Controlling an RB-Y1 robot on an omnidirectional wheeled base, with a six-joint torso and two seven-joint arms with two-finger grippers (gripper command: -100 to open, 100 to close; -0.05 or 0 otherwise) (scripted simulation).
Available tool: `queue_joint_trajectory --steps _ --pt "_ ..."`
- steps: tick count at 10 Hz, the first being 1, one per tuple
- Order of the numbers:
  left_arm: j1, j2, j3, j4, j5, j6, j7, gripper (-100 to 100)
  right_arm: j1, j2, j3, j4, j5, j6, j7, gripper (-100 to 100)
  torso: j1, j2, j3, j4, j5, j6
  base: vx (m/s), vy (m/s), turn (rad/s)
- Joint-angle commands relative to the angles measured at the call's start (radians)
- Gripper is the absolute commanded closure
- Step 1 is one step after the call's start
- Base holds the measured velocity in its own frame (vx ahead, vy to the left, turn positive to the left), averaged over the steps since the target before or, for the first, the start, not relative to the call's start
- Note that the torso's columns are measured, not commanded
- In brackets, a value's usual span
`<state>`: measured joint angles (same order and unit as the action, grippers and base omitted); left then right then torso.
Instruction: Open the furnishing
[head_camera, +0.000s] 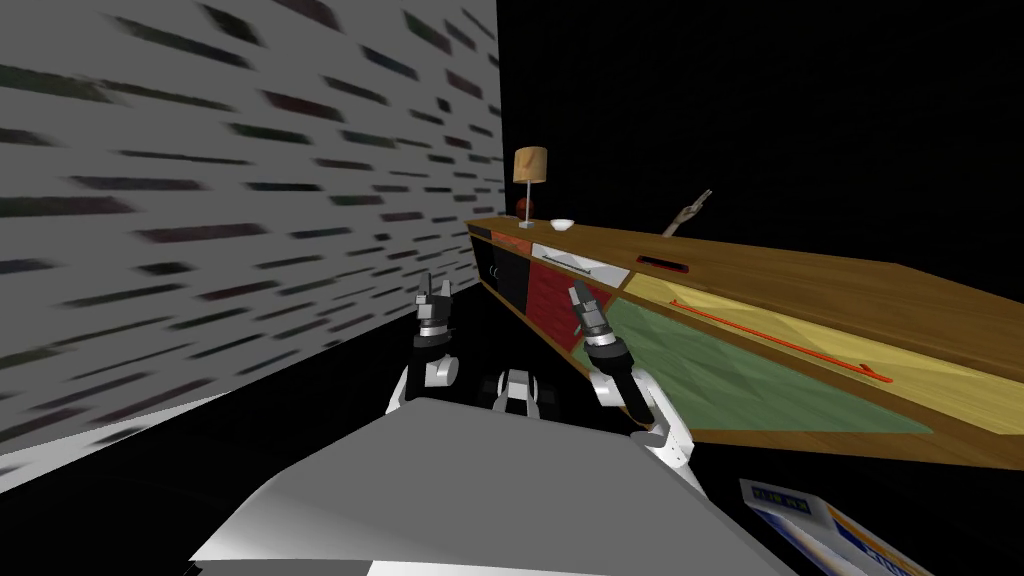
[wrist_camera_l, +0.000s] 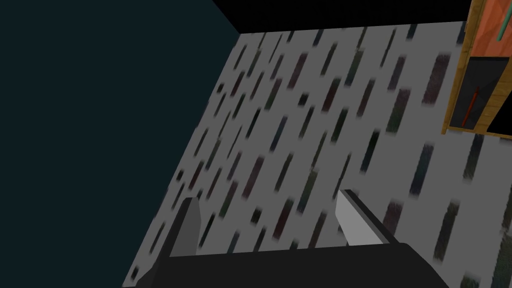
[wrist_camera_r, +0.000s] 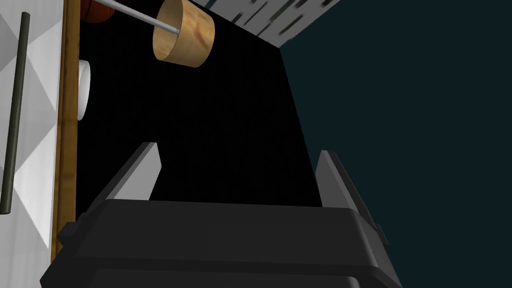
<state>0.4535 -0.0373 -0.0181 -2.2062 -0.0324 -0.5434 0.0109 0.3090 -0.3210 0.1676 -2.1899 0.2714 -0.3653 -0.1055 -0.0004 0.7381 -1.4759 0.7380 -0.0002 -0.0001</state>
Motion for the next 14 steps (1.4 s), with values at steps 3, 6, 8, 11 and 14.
queue_joint_trajectory --steps 3,6,8,11,14 --pt "0.0 0.0 0.0 0.0 0.0 0.0 0.0 0 -0.074 -0.093 0.056 0.062 0.132 0.054 -0.012 -100 0.0 0.0 0.0 0.0 0.0 0.0 0.023 0.041 0.009" --pt "0.0 0.0 0.0 0.0 0.0 0.0 0.0 0 -0.104 -0.133 0.081 0.085 0.221 0.078 -0.016 -100 0.001 -0.001 0.0 0.0 0.0 0.0 0.034 0.042 0.008" --pt "0.0 0.0 0.0 0.0 0.0 0.0 0.0 0 -0.134 -0.175 0.106 0.109 0.285 0.103 -0.021 -100 0.001 0.0 0.0 0.0 0.0 0.0 0.025 0.044 0.01" --pt "0.0 0.0 0.0 0.0 0.0 0.0 0.0 0 -0.195 -0.257 0.158 0.158 0.379 0.153 -0.029 -100 0.0 0.0 0.0 0.0 0.0 0.0 0.022 0.039 0.009" --pt "0.0 0.0 0.0 0.0 0.0 0.0 0.0 0 -0.225 -0.309 0.184 0.184 0.47 0.179 -0.032 -100 0.0 0.0 0.0 0.0 0.0 0.0 0.024 0.035 0.011"
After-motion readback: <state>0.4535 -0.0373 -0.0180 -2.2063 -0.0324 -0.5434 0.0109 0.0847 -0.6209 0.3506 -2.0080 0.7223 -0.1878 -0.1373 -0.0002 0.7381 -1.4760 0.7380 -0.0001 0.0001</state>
